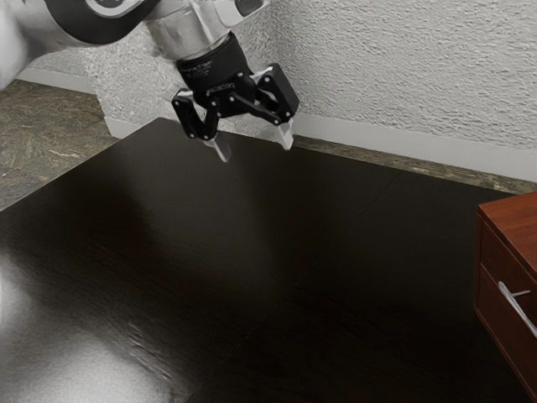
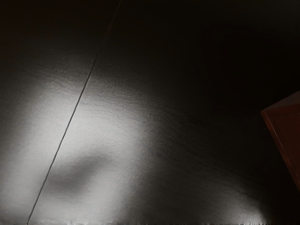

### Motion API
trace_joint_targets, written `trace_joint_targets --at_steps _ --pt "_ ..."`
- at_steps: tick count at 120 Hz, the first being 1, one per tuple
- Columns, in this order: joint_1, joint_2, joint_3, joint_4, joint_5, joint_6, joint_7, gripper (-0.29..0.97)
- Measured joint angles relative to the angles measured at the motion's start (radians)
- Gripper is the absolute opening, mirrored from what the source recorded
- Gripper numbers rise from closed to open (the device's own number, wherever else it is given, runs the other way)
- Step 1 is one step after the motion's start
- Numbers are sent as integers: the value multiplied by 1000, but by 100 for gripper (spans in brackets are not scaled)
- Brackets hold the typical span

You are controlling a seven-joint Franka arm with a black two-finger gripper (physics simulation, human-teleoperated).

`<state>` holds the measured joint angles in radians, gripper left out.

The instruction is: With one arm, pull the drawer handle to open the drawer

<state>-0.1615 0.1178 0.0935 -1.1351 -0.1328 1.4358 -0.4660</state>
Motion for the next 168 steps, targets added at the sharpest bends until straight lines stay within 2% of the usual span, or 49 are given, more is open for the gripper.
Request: trace_joint_targets --at_steps 24,40,74,94,124,168 --pt "-6 -5 -36 -36 -47 54 -66 68" --pt "-17 17 -71 -67 -52 101 -108 68" --pt "-17 39 -78 -151 -59 250 -166 68" --pt "-24 -70 -105 -334 -67 355 -218 68" --pt "-44 -77 -114 -356 -66 438 -337 68" --pt "-21 -79 -119 -451 -64 570 -479 68"
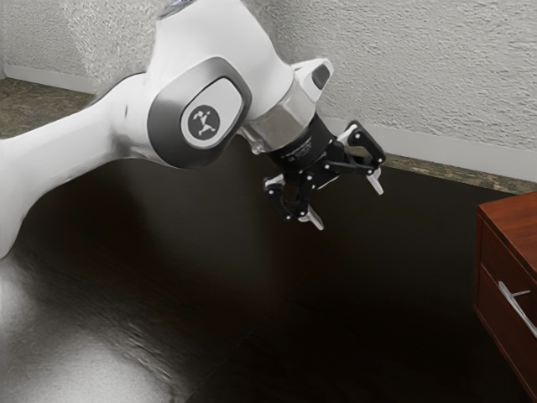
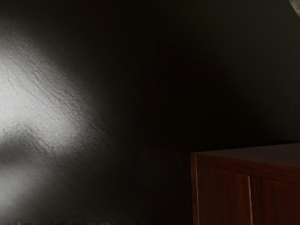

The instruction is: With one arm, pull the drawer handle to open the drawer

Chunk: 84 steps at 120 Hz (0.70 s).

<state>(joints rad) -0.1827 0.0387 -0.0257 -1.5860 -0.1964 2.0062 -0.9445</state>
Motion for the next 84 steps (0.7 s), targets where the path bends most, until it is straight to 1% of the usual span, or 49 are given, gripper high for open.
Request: trace_joint_targets --at_steps 32,46,52,59,68,75,84 --pt "-11 -30 -41 -75 -41 71 -92 68" --pt "7 -95 -88 -163 -53 114 -125 67" --pt "-6 -127 -102 -200 -56 132 -138 67" --pt "-32 -156 -116 -231 -57 152 -151 67" --pt "-45 -178 -133 -271 -49 183 -165 68" --pt "-44 -177 -136 -285 -40 207 -174 67" --pt "-41 -162 -139 -290 -20 239 -182 64"
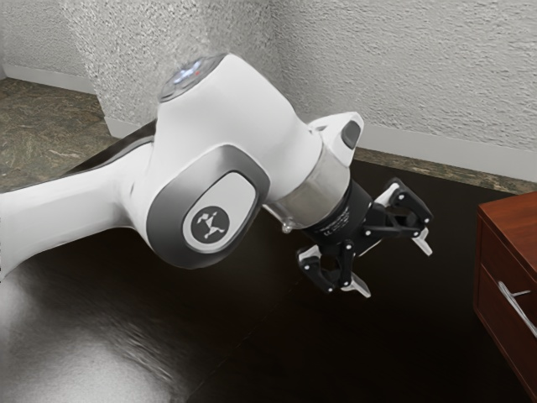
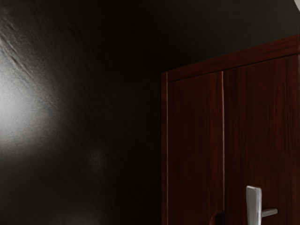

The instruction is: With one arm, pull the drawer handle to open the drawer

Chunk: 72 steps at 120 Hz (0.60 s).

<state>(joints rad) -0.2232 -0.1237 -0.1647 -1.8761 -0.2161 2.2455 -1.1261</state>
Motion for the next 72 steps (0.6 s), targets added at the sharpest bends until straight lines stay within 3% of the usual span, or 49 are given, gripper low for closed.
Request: trace_joint_targets --at_steps 72 --pt "1 -46 -78 -118 20 156 -11 59"
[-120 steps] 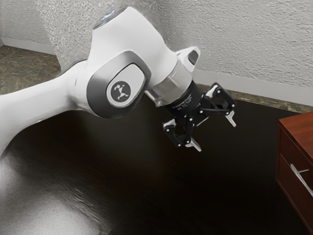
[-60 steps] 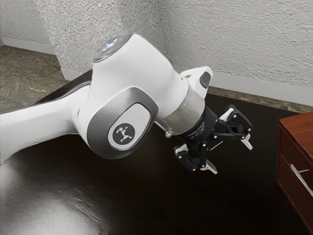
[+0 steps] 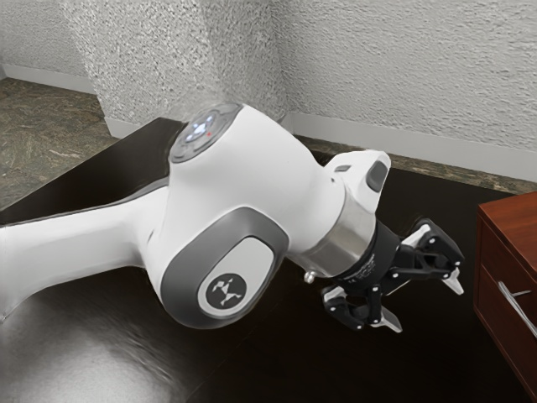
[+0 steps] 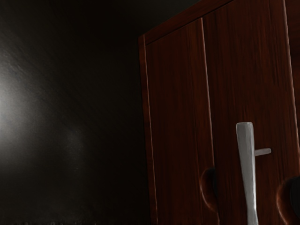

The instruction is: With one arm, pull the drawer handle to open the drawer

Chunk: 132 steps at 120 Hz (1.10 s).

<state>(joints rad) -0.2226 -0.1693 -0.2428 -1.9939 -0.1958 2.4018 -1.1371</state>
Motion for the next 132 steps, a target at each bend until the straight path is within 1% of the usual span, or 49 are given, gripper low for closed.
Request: trace_joint_targets --at_steps 13,26,41,68,100,112,132 --pt "-1 75 -30 35 -7 38 0 56" --pt "-9 123 -40 62 -19 78 0 54" --pt "1 187 -61 106 -20 103 1 51" --pt "1 227 -70 136 -3 122 2 49" --pt "-8 310 -75 204 16 129 4 48" --pt "-8 319 -75 208 19 131 4 42" --pt "-9 322 -75 205 17 133 3 25"
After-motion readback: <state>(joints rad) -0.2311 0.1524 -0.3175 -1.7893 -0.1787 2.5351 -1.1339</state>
